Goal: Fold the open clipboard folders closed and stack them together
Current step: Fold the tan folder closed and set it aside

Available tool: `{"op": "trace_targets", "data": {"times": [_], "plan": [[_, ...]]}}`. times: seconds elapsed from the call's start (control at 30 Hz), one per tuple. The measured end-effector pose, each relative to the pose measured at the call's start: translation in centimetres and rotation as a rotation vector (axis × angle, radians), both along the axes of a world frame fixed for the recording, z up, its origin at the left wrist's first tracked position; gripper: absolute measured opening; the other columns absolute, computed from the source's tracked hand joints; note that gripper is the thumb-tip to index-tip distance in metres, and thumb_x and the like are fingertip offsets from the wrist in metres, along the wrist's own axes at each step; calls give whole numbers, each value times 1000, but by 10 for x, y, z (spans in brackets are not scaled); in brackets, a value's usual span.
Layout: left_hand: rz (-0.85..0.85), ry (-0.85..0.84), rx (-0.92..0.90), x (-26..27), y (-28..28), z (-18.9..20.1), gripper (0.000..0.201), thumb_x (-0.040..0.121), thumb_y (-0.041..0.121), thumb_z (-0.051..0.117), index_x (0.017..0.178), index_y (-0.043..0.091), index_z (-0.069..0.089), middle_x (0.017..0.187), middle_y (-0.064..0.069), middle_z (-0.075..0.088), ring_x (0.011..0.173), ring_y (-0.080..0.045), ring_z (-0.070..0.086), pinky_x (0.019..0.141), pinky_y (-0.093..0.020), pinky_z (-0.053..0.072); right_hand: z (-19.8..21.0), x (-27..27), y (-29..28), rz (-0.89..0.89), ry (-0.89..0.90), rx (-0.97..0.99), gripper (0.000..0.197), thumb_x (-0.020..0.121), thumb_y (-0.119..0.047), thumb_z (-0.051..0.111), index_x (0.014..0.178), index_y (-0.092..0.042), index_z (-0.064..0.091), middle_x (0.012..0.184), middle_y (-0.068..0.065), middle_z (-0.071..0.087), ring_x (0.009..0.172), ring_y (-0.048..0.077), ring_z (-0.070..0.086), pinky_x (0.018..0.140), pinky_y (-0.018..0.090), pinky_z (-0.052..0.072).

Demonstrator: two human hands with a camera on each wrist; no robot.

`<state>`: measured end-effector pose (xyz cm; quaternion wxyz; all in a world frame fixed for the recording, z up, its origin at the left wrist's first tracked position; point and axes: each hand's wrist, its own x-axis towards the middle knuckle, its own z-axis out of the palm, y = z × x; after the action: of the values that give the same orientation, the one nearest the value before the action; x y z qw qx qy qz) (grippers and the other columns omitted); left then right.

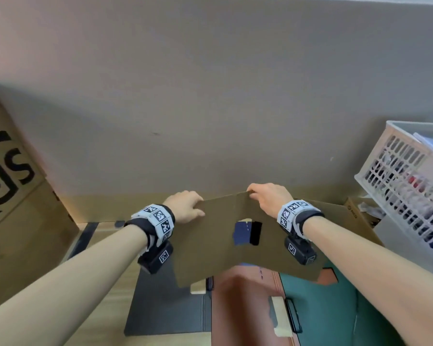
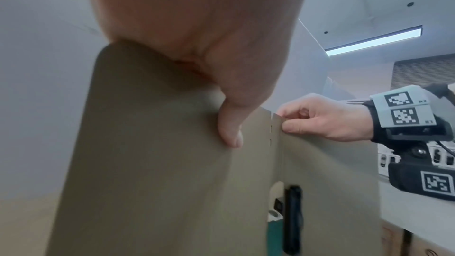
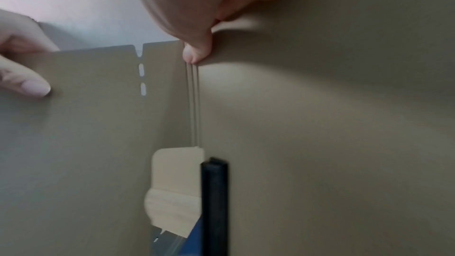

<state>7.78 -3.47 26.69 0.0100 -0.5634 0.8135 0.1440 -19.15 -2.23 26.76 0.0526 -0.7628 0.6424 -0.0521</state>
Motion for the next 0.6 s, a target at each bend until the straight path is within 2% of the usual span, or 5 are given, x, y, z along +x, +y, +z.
{"op": "trace_targets", "data": {"times": [0.13,0.23,0.4,0.5,0.6], "plan": [[84,-26,18,4,-15,1,48,77,57,67,103,17,67,97,-5,69,105,-31,63,80,-37,48,-8,-8,-16,46,-45,124,27,98,-28,46,121,-29,59,115,2,68,103,28,62,83,36,48],[194,11,76,7,-16,-23,57,67,70,68,64,16,51,64,1,53,78,-33,58,58,-32,37,-31,-13,-25,80,-53,231,28,96,-27,50,122,-25,61,118,2,67,107,26,61,84,34,46],[403,246,140,25,-9,-109,59,73,60,71,111,15,64,120,-6,66,110,-25,60,90,-33,47,-95,-19,-41,116,-65,433,16,92,-24,55,102,-22,68,101,1,70,95,26,63,82,36,52],[573,353,275,44,5,-160,67,74,56,73,126,17,54,117,-4,65,107,-22,62,97,-38,49,-140,-21,-47,143,-85,542,15,91,-22,56,80,-28,63,91,-5,65,88,21,60,78,33,48],[665,325,416,60,24,-205,76,78,54,70,135,11,47,105,0,65,101,-21,64,96,-42,50,-182,-20,-56,133,-128,612,14,91,-24,56,78,-23,63,99,-2,69,96,22,64,87,36,50]]}}
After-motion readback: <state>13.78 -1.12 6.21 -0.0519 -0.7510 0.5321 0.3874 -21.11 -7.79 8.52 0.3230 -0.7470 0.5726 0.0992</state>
